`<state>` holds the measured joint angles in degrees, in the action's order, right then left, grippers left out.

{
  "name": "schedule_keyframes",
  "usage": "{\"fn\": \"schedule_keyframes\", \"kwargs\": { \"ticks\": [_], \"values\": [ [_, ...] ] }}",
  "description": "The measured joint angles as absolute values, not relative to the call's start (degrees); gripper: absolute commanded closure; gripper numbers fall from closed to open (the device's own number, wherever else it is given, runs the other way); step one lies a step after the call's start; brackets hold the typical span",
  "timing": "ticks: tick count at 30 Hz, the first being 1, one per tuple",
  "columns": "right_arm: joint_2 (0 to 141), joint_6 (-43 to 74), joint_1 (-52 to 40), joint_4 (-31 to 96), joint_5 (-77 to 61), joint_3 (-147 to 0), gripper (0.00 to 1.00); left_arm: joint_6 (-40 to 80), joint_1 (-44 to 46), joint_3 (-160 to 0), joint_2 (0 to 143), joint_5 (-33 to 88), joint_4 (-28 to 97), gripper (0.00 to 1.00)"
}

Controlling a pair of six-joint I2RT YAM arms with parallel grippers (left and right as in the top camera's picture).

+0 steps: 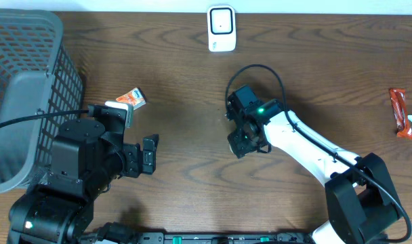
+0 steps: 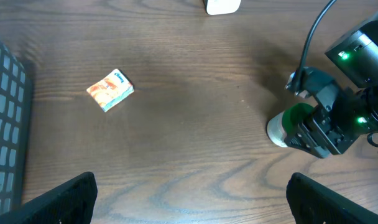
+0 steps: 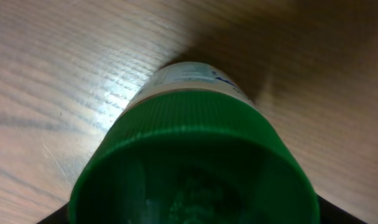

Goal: Scan the item barcode

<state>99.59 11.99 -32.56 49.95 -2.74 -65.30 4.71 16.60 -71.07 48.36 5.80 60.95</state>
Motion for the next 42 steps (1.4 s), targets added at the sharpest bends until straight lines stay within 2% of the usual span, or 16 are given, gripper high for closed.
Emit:
{"fn": "schedule_keyframes", "kwargs": {
  "ticks": [1,2,8,16,21,26,31,34,42],
  "values": [
    [99.6,15.2,-32.4,50.0,-2.7,-65.2,0.06,4.7,16.6,-71.1,48.4,5.8,60.9,0.02],
    [99.7,17.4,-32.3,50.0,-2.7,-65.1,0.01,4.7,16.6,-71.1,48.4,5.8,60.9,0.02],
    [99.7,25.2,-32.2,49.7,-2.5,-65.2,0.01,4.7,16.6,-71.1,48.4,5.8,60.9,0.02],
    [97.0,27.2,-32.3,48.6,0.6,-67.3,0.01,4.7,16.6,-71.1,48.4,5.8,60.9,0.02],
    [89.9,22.6,-32.5,35.2,11.2,-67.7,0.01,4.7,16.6,-71.1,48.4,5.8,60.9,0.02],
    [82.6,18.5,-32.4,15.5,23.7,-68.2,0.01,4.7,16.6,-71.1,48.4,5.8,61.0,0.02],
    [79.3,17.9,-31.4,0.4,25.1,-69.3,0.01,4.7,16.6,-71.1,48.4,5.8,61.0,0.02],
    [79.3,22.2,-30.5,4.8,22.2,-69.8,0.01,4.7,16.6,-71.1,48.4,5.8,60.9,0.02],
    [80.7,34.6,-29.5,41.3,8.2,-71.1,0.06,4.7,16.6,-71.1,48.4,5.8,61.0,0.02]
  ]
}}
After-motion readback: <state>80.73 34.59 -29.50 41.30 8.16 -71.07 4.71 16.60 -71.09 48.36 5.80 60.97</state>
